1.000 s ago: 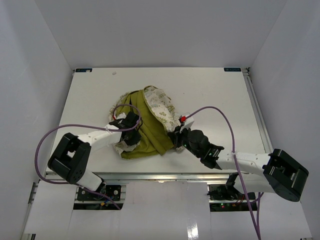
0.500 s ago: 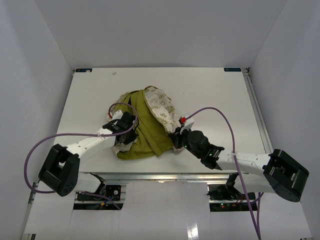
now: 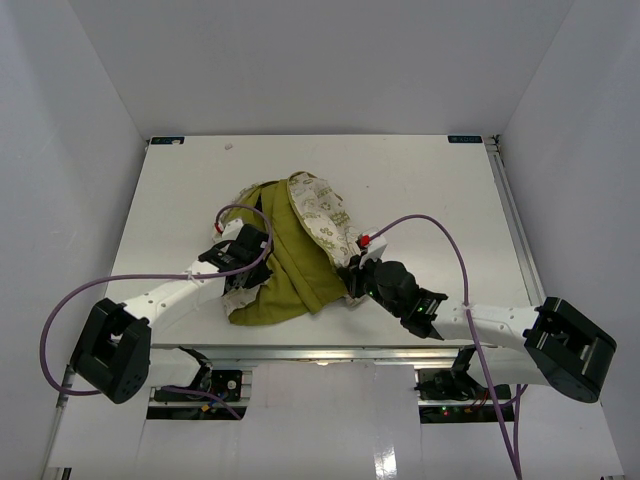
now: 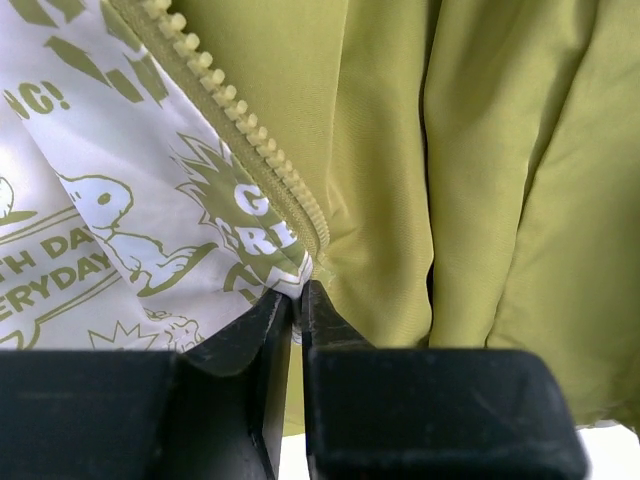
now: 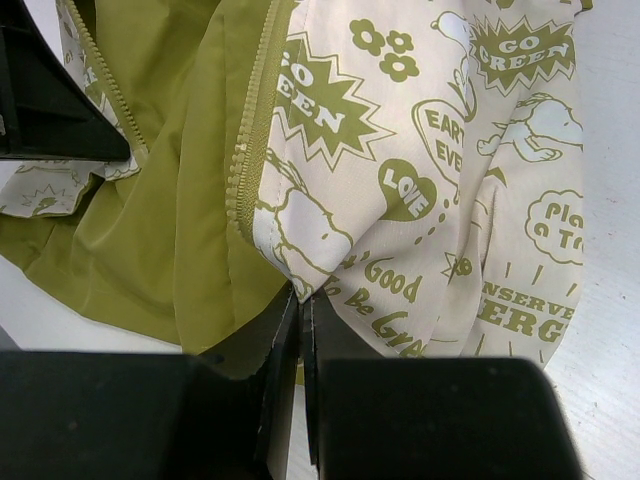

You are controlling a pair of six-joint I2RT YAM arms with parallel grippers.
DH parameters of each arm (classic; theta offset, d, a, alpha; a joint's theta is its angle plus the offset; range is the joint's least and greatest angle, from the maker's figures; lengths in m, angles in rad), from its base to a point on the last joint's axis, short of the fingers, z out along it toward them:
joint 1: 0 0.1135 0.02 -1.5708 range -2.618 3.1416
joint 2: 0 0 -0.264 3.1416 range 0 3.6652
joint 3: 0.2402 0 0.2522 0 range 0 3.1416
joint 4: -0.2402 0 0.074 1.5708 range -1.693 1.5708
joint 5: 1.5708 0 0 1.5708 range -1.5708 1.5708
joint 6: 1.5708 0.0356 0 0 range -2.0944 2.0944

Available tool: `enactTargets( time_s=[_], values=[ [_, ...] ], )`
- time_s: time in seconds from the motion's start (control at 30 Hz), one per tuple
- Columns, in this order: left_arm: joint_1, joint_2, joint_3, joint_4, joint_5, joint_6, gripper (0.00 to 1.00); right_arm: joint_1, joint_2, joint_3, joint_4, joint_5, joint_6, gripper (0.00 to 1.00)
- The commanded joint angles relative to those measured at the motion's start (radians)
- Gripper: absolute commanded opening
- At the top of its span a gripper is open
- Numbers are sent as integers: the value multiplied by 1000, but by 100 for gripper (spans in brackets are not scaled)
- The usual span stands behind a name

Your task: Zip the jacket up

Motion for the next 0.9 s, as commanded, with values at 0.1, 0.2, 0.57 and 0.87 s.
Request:
enactTargets(
  time_s=[0.1, 0.2, 0.57, 0.87],
  values=[
    [4, -49, -36, 49, 26, 43, 0, -3, -4, 20, 26, 17, -7, 8],
    [4, -57, -38, 49, 17, 53, 26, -3, -4, 20, 25, 19, -9, 8],
    [4, -52, -47, 57, 22, 47, 0, -2, -2, 19, 26, 26, -9, 8],
    [4, -99, -19, 52, 19, 120, 4, -3, 20, 34, 20, 12, -13, 8]
  ],
)
